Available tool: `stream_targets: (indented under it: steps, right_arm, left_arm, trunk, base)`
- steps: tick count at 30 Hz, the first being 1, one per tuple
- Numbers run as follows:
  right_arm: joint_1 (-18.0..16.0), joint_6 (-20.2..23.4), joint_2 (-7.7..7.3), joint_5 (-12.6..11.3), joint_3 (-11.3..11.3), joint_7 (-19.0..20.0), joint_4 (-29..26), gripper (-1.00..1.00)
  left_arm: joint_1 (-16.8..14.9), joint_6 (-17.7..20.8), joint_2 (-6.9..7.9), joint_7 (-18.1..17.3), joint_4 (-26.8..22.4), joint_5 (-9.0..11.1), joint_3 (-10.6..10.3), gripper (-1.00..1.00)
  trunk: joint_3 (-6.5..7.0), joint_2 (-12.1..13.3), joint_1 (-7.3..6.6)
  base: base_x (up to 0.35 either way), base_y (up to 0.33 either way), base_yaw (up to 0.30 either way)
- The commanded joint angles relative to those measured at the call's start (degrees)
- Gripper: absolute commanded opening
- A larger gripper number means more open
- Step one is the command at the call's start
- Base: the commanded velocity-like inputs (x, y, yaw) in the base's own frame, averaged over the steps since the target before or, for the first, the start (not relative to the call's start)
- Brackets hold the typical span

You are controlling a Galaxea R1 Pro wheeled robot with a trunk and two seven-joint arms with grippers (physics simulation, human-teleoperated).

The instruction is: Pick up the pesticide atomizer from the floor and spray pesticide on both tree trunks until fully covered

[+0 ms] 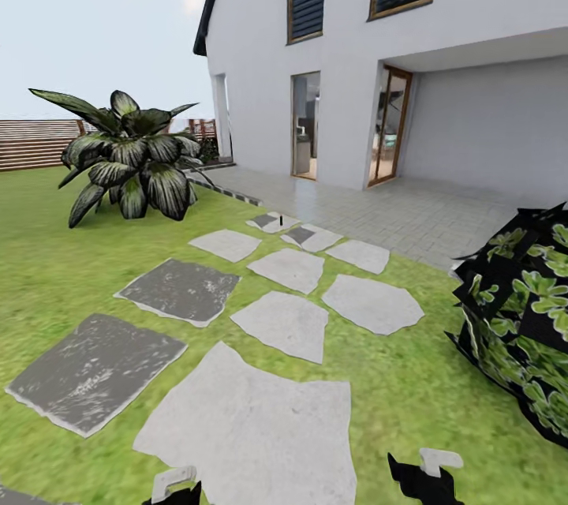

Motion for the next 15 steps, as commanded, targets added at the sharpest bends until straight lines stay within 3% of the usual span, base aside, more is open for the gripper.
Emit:
stream_targets:
  steps: [1,15]
  right_arm:
    - [0.0,-0.2,0.05,0.0,-0.3,0.5,0.0,1.0]
    - [0.0,-0.2,0.07,0.0,-0.3,0.4,0.0,1.0]
  left_arm:
    - [0.0,-0.2,0.01,-0.2,0.1,0.4,0.0,1.0]
    - [0.0,-0.2,0.0,-0.2,0.1,0.4,0.0,1.0]
  trunk:
    - [-0.06,0.0,0.03]
    - [-0.06,0.0,0.03]
  base:
    - [0.335,0.0,-0.001]
    - [0.335,0.0,0.0]
